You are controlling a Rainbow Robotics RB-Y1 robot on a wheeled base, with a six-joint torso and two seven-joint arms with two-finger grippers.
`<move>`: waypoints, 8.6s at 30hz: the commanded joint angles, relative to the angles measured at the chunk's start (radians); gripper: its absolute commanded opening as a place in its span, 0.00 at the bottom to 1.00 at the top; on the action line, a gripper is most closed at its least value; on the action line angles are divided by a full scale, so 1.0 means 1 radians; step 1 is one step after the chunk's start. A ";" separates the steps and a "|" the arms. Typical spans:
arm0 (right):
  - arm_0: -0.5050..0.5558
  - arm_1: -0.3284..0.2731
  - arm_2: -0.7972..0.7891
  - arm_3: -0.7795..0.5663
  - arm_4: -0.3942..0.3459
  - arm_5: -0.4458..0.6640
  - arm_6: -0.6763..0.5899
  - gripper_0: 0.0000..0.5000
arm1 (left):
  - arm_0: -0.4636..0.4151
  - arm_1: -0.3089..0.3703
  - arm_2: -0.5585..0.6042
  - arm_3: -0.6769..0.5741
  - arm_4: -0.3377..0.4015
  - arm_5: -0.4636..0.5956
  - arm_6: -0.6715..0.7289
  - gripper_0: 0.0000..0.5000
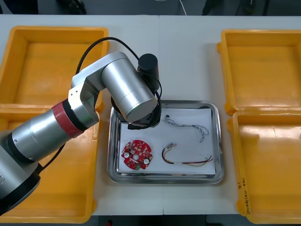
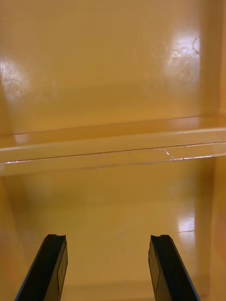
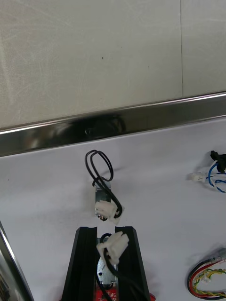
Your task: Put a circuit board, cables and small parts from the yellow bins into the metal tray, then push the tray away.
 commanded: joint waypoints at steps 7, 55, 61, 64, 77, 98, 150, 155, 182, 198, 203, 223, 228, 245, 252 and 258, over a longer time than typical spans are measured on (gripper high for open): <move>0.001 -0.045 -0.020 -0.015 -0.007 -0.016 0.008 1.00 | -0.031 0.005 -0.013 -0.007 -0.012 -0.019 0.055 1.00; -0.051 -0.067 0.116 -0.115 -0.038 -0.053 0.009 1.00 | -0.066 0.146 0.430 -0.245 0.216 0.326 -0.037 1.00; -0.080 -0.067 0.174 -0.166 -0.054 -0.053 0.005 1.00 | -0.066 0.220 0.464 -0.279 0.258 0.326 -0.114 1.00; -0.090 -0.067 0.185 -0.170 -0.094 -0.054 0.012 1.00 | -0.056 0.250 0.497 -0.285 0.293 0.326 -0.140 1.00; -0.237 -0.074 0.427 -0.238 -0.166 -0.057 0.018 1.00 | 0.046 0.339 0.663 -0.359 0.357 0.326 -0.273 1.00; -0.429 -0.015 1.015 -0.359 -0.013 -0.166 0.060 1.00 | 0.334 0.494 0.859 -0.554 0.489 0.326 -0.359 1.00; -0.418 0.278 1.658 -0.206 0.502 -0.252 0.193 1.00 | 0.579 0.615 1.017 -0.563 0.457 0.326 -0.443 1.00; -0.412 0.271 1.693 -0.206 0.547 -0.278 0.193 1.00 | 0.579 0.615 1.017 -0.563 0.457 0.326 -0.443 1.00; -0.407 0.275 1.721 -0.150 0.594 -0.326 0.196 1.00 | 0.579 0.615 1.017 -0.563 0.457 0.326 -0.443 1.00; -0.406 0.249 1.721 -0.173 0.614 -0.303 0.192 1.00 | 0.579 0.615 1.017 -0.563 0.457 0.326 -0.443 1.00; -0.406 0.240 1.721 -0.187 0.599 -0.295 0.189 1.00 | 0.579 0.615 1.017 -0.563 0.457 0.326 -0.443 1.00; -0.404 0.240 1.730 -0.204 0.599 -0.265 0.170 0.40 | 0.579 0.615 1.017 -0.563 0.457 0.326 -0.443 1.00; -0.404 0.238 1.739 -0.216 0.613 -0.260 0.167 0.23 | 0.579 0.615 1.017 -0.563 0.457 0.326 -0.443 1.00; -0.426 0.228 1.744 -0.216 0.627 -0.266 0.172 0.18 | 0.579 0.615 1.017 -0.563 0.457 0.326 -0.443 1.00; -0.458 0.226 1.742 -0.212 0.625 -0.268 0.167 0.15 | 0.579 0.615 1.017 -0.563 0.457 0.326 -0.443 1.00; -0.493 0.234 1.744 -0.196 0.625 -0.268 0.167 0.12 | 0.579 0.615 1.017 -0.563 0.457 0.326 -0.443 1.00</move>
